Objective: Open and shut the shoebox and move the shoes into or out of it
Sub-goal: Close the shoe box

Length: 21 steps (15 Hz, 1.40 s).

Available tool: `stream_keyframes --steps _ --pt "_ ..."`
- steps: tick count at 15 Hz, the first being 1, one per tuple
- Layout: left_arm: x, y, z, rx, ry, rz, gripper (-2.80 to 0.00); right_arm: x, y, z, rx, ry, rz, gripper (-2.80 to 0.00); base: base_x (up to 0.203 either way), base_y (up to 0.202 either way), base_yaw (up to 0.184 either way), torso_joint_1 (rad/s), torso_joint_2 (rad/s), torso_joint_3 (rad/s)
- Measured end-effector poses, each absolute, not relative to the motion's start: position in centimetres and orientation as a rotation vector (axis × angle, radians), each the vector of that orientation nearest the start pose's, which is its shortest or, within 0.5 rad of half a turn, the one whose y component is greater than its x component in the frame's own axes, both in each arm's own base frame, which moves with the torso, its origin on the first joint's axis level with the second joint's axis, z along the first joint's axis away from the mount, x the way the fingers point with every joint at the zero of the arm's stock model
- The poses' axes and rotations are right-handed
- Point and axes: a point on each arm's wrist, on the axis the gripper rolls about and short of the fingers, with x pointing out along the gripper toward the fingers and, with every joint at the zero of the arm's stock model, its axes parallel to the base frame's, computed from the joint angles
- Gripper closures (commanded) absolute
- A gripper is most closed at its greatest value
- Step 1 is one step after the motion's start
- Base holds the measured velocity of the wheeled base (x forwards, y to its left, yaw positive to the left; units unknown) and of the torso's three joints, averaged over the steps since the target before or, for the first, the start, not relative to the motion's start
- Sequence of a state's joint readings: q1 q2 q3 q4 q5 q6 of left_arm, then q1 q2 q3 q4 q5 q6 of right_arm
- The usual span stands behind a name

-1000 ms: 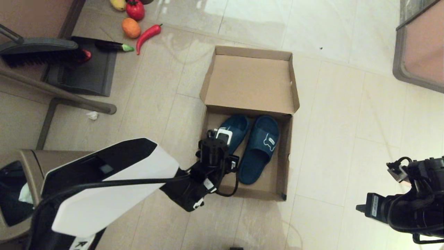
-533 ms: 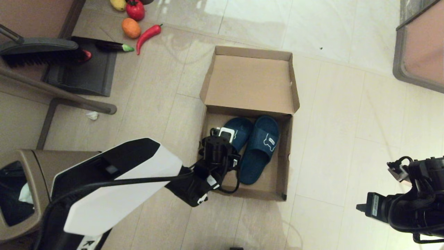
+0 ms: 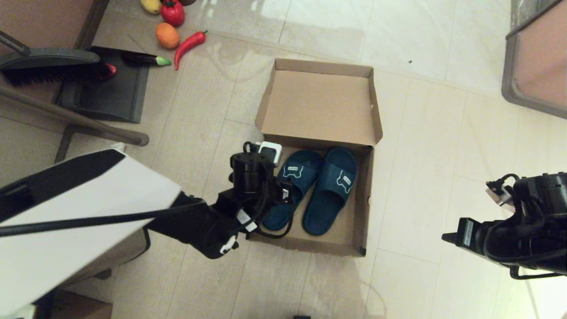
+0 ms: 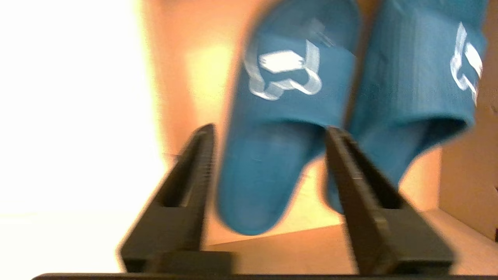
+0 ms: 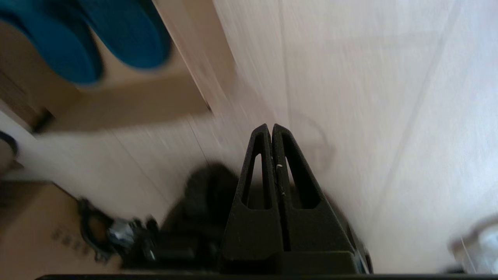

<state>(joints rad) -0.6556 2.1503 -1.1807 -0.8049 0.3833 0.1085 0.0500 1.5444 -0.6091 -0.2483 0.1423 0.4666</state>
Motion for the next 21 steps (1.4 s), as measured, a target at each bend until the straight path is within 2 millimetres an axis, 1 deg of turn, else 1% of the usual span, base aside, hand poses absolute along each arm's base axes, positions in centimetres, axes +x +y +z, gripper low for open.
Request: stream_keyframes --steps 2,5,7,9,12,14,15,17,19,21 --pt "34.5 -22.7 15.2 0.176 0.145 -0.282 0.0 25.6 1.6 14.9 0.483 0.684 0.043 0.0 0.0 0.0 0.0 0.0 0.0 0.0" --pt "36.1 -18.8 17.7 0.118 0.206 -0.323 0.0 29.2 1.6 16.2 0.501 0.617 0.097 0.0 0.0 0.0 0.0 0.0 0.0 0.0" --pt "37.6 -16.2 19.1 0.021 0.274 -0.353 0.0 31.7 1.5 17.0 0.527 0.524 0.169 0.0 0.0 0.0 0.0 0.0 0.0 0.0" --pt "38.7 -13.9 20.2 -0.09 0.347 -0.398 0.0 33.7 1.6 17.3 0.587 0.439 0.22 0.0 0.0 0.0 0.0 0.0 0.0 0.0" --pt "40.6 -11.6 21.4 -0.242 0.405 -0.383 0.0 37.3 1.5 17.6 0.748 0.324 0.214 0.0 0.0 0.0 0.0 0.0 0.0 0.0" --pt "41.7 -11.1 22.4 -0.376 0.4 -0.345 0.0 39.7 1.7 17.7 0.884 0.278 0.184 0.0 0.0 0.0 0.0 0.0 0.0 0.0" --pt "42.0 -11.1 22.9 -0.451 0.406 -0.333 0.0 40.7 1.7 17.3 0.946 0.273 0.171 0.0 0.0 0.0 0.0 0.0 0.0 0.0" --pt "42.6 -11.3 23.7 -0.581 0.419 -0.315 0.0 42.5 1.8 16.4 0.989 0.265 0.176 0.0 0.0 0.0 0.0 0.0 0.0 0.0" --pt "43.2 -11.9 23.5 -0.615 0.427 -0.316 0.0 44.1 1.8 15.5 0.992 0.262 0.209 0.0 0.0 0.0 0.0 0.0 0.0 0.0" --pt "43.7 -12.8 22.4 -0.615 0.459 -0.311 0.0 45.5 1.8 14.6 0.993 0.277 0.248 0.0 0.0 0.0 0.0 0.0 0.0 0.0"
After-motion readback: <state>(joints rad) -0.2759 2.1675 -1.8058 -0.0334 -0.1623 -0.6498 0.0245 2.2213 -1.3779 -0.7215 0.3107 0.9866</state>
